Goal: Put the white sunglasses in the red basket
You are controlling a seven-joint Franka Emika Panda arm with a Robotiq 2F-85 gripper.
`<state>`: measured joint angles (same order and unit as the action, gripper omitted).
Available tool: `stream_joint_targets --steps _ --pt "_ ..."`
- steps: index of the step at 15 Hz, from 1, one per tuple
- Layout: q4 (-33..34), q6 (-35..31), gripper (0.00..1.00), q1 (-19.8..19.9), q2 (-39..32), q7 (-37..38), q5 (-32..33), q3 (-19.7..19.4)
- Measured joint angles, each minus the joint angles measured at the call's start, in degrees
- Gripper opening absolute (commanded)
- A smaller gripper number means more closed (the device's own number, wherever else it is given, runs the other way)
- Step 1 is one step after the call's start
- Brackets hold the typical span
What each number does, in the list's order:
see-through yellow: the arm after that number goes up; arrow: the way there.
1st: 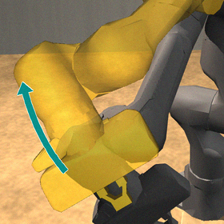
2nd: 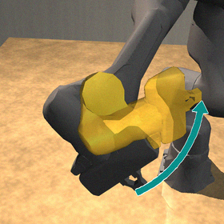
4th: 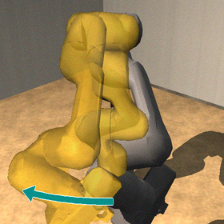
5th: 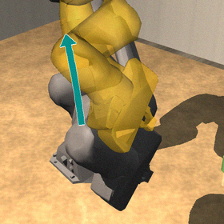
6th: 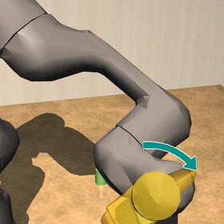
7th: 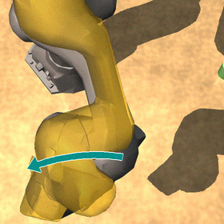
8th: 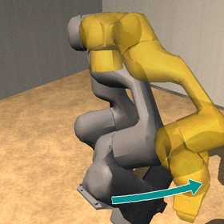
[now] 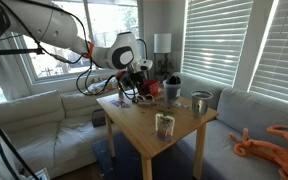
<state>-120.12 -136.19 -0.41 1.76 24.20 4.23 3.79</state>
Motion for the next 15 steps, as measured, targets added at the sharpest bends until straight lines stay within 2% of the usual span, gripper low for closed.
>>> stream_joint_targets --steps 8,12,13,15 --pt "16.0 17.3 1.0 -5.0 -10.5 23.9 0.1 0.5" --pt "21.6 20.4 0.98 -7.0 -15.9 31.0 0.1 0.5" --pt "22.8 20.6 0.74 -7.4 -17.3 32.1 0.1 0.4" --pt "24.9 21.0 0.7 -7.9 -20.0 33.7 0.1 0.3"
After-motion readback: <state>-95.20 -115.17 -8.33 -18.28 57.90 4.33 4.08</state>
